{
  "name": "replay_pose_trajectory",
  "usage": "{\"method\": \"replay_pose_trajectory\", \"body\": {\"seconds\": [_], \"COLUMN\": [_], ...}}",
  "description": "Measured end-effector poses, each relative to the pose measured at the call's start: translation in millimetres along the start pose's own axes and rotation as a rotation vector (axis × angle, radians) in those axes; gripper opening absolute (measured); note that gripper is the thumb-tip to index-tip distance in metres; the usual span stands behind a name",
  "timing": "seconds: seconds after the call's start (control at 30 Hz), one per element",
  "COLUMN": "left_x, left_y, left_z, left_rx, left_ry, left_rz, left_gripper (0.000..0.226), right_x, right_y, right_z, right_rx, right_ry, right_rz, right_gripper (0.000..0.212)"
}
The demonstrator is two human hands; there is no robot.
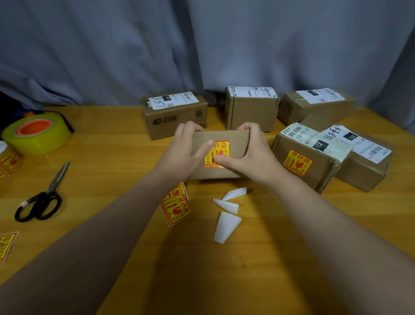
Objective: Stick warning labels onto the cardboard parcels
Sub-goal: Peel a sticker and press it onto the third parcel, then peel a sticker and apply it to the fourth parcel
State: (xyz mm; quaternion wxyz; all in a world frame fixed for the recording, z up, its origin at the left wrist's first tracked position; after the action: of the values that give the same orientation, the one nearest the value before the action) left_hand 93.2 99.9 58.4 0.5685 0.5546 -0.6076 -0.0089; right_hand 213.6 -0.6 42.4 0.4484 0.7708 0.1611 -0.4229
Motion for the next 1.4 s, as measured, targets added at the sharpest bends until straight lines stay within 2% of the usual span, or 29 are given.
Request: {"method": "replay_pose_trajectory", "body": {"seconds": [0.2,0.27,0.37,0.4,0.5,0.6,0.67,0.8,0.97,1.07,1.17,1.23,1.4], "left_x": [2.4,3.9,2.2,1.4,5.7,16.6,22.4,34.1,47.2,51.8,50.0,46.3,7.2], "left_y": [3.3,4.1,3.5,2.7,-3.9,-11.4,-18.8,-40.2,-57.7,-67.4,-50.3,-28.9,21.4], "left_z": [3.9,5.9,6.0,6.2,2.6,-7.9,-16.4,-24.8,-19.4,-10.3,-3.1,-0.2,9.8], "left_rx": [0.080,0.069,-0.040,-0.094,-0.212,-0.223,-0.242,-0.335,-0.192,-0.237,-0.259,-0.224,-0.147], "left_ry": [-0.026,-0.038,-0.060,-0.069,-0.139,-0.170,-0.165,-0.168,-0.145,-0.154,-0.126,-0.126,-0.032], "left_rz": [-0.022,-0.013,0.010,-0.008,-0.157,-0.206,-0.209,-0.221,-0.358,-0.363,-0.267,-0.271,-0.325], "left_gripper": [0.024,0.020,0.012,0.015,0.039,0.040,0.039,0.039,0.036,0.042,0.048,0.044,0.030], "right_x": [-2.7,-3.8,-5.0,-6.7,-19.8,-27.0,-29.3,-26.9,-18.7,-11.1,-13.3,-25.4,-65.3], "right_y": [-3.3,-2.2,8.7,14.7,31.4,38.3,47.2,64.8,75.3,80.3,80.0,73.4,26.9], "right_z": [6.0,9.5,12.8,13.4,13.0,10.5,9.5,10.1,22.7,29.8,30.2,29.3,25.0], "right_rx": [-0.150,-0.185,-0.192,-0.172,-0.069,0.008,0.072,0.158,0.285,0.346,0.337,0.327,0.191], "right_ry": [0.039,0.058,0.060,0.074,0.163,0.235,0.256,0.195,0.142,0.078,0.048,0.107,0.274], "right_rz": [0.142,0.106,0.069,0.134,0.552,0.839,0.927,0.939,0.995,0.988,0.955,0.888,0.551], "right_gripper": [0.095,0.089,0.062,0.052,0.034,0.032,0.035,0.040,0.024,0.023,0.021,0.017,0.015]}}
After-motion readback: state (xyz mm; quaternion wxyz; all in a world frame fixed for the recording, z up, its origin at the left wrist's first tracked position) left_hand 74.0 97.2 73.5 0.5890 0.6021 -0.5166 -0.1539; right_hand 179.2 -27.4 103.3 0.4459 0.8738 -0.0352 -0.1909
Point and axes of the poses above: each hand's wrist, its own z-axis away from the middle knuckle, its own y-axis out of the back of the hand, x = y × z, the point moved 10 cm from there along -z, towards the middle knuckle, and after that the axes turned 1 degree about y, right-handed, at the moved point
